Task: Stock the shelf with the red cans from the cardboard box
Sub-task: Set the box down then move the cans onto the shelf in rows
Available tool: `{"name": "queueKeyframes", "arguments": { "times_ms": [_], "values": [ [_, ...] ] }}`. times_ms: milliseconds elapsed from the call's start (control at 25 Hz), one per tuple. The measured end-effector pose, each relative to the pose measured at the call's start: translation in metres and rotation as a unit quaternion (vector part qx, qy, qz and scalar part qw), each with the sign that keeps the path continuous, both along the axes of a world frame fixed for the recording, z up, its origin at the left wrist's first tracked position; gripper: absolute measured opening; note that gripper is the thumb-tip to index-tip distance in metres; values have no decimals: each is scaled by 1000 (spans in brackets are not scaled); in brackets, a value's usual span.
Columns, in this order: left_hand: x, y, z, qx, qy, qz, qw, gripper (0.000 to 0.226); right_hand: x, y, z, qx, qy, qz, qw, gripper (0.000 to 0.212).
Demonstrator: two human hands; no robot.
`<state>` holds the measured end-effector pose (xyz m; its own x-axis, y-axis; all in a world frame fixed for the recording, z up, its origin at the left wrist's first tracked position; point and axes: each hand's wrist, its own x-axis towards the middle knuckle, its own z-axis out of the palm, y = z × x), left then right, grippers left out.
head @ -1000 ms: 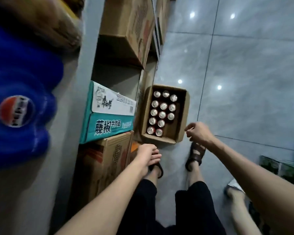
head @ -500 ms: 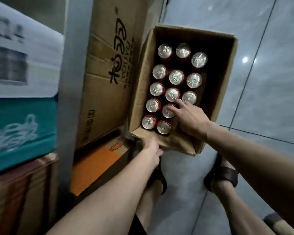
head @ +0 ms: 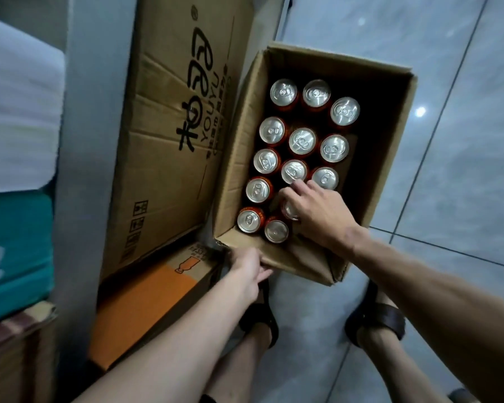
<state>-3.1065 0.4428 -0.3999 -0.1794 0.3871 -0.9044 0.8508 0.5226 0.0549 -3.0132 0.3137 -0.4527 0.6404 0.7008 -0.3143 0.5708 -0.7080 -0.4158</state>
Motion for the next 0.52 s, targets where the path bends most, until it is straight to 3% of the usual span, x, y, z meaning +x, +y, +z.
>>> {"name": "queueKeyframes", "arguments": {
  "times_ms": [80,120,200,280,360,440,520],
  "values": [
    [2,-2,26,47,-1,-81,996,50,5,-11,42,58,109,-203,971,64],
    [5,-5,45,73,-17,-155,985,63,11,-17,70,105,171,-321,926,61],
    [24,-19,102,87,-121,-275,950,83,31,-31,132,217,294,-484,795,48],
    [51,-33,172,39,-258,-288,921,86,57,-45,202,292,382,-507,715,39],
    [79,-42,247,10,-329,-250,910,81,84,-51,280,333,435,-458,700,27],
    [100,-43,328,-9,-369,-209,905,77,109,-51,362,344,456,-409,711,20],
    [111,-40,414,-36,-421,-202,883,67,131,-51,452,340,465,-357,735,27]
  ]
}}
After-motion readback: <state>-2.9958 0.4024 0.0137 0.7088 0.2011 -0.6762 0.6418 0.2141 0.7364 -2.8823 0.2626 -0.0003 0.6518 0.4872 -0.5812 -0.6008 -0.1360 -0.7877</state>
